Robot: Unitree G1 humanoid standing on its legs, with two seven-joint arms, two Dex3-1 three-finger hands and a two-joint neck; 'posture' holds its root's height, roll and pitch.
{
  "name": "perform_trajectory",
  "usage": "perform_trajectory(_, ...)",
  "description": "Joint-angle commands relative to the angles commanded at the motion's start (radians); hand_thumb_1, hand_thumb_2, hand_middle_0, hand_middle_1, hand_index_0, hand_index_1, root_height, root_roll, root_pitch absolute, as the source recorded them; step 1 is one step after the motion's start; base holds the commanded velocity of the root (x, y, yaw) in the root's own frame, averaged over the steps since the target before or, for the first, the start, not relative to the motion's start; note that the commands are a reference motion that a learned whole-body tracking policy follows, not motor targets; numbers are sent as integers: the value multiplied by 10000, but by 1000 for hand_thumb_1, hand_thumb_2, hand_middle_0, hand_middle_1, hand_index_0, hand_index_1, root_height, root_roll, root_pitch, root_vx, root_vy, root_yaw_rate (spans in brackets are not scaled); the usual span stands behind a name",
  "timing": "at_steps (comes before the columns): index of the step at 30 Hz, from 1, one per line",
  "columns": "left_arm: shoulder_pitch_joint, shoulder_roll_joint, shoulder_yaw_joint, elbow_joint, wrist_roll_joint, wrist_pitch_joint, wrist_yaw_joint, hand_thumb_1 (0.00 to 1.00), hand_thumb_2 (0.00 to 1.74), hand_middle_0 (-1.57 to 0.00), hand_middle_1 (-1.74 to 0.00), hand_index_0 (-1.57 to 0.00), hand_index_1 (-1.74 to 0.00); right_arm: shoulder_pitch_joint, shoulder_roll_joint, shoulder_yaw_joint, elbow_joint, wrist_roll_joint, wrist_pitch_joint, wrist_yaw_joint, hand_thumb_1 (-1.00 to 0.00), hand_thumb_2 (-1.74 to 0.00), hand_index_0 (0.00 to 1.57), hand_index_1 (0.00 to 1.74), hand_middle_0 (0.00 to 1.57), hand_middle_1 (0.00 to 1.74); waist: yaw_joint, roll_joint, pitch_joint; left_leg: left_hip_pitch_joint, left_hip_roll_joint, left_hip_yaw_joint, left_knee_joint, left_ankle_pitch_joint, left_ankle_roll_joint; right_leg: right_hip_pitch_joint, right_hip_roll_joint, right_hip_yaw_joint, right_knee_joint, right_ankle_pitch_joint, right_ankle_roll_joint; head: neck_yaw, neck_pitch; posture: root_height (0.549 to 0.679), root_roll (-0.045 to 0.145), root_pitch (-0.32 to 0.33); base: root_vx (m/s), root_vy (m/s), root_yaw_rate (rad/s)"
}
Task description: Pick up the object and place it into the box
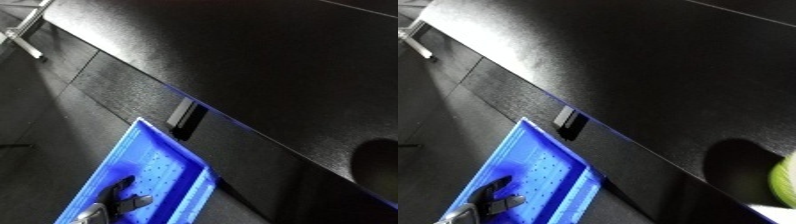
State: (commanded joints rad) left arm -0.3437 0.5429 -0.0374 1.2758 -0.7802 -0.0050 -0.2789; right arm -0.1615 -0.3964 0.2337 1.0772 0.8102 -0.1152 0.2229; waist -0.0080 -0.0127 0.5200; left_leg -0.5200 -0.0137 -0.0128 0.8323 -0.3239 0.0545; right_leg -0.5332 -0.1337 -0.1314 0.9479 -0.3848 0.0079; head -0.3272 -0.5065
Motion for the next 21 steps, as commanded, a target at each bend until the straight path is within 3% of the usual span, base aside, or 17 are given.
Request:
perform_trajectory(7, 239, -539, -393, -850, -337, -161, -265, 0, 0, 0, 0, 0, 0, -140, -21, -288, 201, -225, 61, 160, 0, 0, 0, 0, 0, 0, -140, 145, -37, 219, 67, 111, -98, -79, -36, 79, -8, 161, -155, 224, 80, 3467, -147, 616, 24, 1, -19, -2, -68)
perform_trajectory(11, 504, -876, -560, -1077, -261, -5, -651, 0, 0, 0, 0, 0, 0, -319, -67, -376, 428, -451, 39, 338, 0, 0, 0, 0, 0, 0, -236, 228, -151, 252, 67, 177, 25, -223, -4, 73, 71, 258, -238, 319, 57, 4962, -462, 616, 26, 1, -3, 37, -168)
perform_trajectory(16, 809, -1190, -907, -1267, -468, 260, -1473, 0, 0, 0, 0, 0, 0, -538, -135, -433, 614, -889, 31, 476, 0, 0, 0, 0, 0, 0, -342, 342, -255, 265, 94, 276, 293, -441, 101, 24, 121, 331, -97, 303, -4, 6200, -847, 614, 27, -5, 12, 55, -214)
perform_trajectory(21, 991, -1321, -1106, -1462, -643, 28, -1468, 0, 0, 0, 0, 0, 0, -668, -188, -430, 673, -1191, -14, 543, 0, 0, 0, 0, 0, 0, -391, 423, -309, 333, 118, 349, 400, -578, 164, 32, 150, 378, 22, 240, -44, 7071, -1030, 613, 29, -9, 12, 37, -147)
